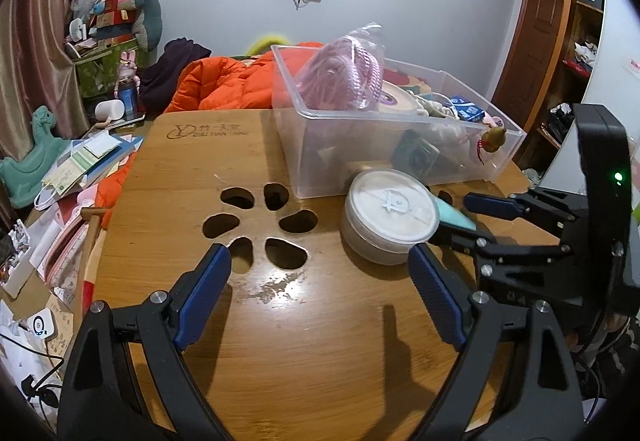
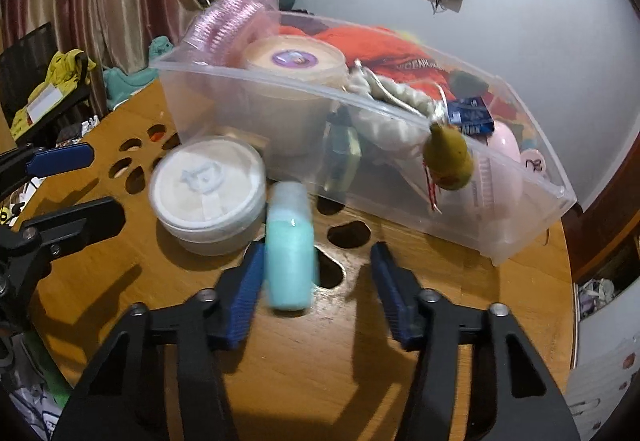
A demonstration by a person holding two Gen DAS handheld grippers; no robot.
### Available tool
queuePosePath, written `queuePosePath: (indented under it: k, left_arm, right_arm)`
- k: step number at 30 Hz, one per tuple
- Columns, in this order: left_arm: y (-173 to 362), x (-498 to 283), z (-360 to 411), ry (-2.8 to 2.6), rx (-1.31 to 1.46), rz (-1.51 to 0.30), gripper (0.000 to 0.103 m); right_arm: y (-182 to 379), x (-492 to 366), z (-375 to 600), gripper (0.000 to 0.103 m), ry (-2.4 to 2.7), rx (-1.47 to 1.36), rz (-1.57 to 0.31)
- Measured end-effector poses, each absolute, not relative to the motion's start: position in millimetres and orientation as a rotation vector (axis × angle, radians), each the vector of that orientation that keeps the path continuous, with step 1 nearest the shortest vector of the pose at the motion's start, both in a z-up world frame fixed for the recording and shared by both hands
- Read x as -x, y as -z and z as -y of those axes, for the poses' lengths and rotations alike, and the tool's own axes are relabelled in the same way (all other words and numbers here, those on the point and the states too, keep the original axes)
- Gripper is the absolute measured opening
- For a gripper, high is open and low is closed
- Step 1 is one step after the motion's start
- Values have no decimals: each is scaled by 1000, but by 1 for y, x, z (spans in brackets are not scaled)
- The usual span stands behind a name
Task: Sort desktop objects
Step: 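Grasp the mint-green bottle with the right tool while the left grasps the white round tub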
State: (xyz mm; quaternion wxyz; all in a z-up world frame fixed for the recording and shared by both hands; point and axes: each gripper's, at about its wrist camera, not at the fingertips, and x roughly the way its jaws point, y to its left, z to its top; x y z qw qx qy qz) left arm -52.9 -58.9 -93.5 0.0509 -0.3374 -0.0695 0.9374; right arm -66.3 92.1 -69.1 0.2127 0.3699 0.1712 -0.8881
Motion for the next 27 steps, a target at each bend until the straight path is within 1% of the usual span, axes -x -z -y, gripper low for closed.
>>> queuePosePath:
  k: [2,5,7,10,15,19,27]
  left_arm:
    - [95,54,56,-2844,1033,206,91]
    - [95,55,52,-2840,1036,189,90]
    - [94,56,49,-2839,1034,183,91]
    - [94,58,44,-2831,1040,175,91]
    - [93,64,31,-2813,1045,136,91]
    - [93,71,17,-2808,1046,91,91]
    - [91,92,-1,-2808,1073,67,91]
  right_arm:
    - [68,70,-94,40,2449,-1039,-448]
    - [69,72,-90,38,2445,-1034,-480]
    - [68,71,-86,29,2440,-1019,-505]
    - [67,68,-85,22,2415,-1001,-495]
    - [62,65,-93,22,2412,-987,-438]
    - [53,64,-108,22,2420,-972,-361]
    - [42,71,-140,22,2448,-968,-201]
